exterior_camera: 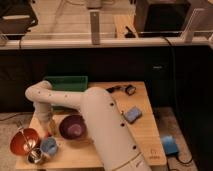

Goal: Place pepper in metal cup

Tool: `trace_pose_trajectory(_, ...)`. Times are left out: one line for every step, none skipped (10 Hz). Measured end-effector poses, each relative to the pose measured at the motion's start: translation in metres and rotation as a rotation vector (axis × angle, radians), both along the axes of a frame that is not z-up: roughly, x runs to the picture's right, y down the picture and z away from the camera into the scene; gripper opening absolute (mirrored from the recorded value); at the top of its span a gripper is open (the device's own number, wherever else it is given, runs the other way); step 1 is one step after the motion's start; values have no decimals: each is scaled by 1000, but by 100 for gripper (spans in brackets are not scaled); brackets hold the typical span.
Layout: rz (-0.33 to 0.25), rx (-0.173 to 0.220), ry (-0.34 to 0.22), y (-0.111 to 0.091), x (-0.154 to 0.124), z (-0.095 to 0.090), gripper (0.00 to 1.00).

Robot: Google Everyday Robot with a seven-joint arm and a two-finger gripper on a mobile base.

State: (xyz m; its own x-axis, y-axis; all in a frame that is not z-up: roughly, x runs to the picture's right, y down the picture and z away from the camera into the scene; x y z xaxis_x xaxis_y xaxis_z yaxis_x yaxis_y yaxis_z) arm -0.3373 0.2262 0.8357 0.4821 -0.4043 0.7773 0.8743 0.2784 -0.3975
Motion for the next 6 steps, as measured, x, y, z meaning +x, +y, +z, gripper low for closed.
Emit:
trace_pose_trajectory(7,1,16,-1,8,0,41)
trace_pose_trajectory(14,2,32,-2,15,1,39)
trace_pose_trajectory(14,0,42,-1,17,1,39)
trace_pose_trajectory(16,-1,54,-1,21,1,39)
trace_pose_trajectory(19,-2,64,-2,25,2,39)
trace_pose_trajectory(19,-3,73,-1,27,3,39)
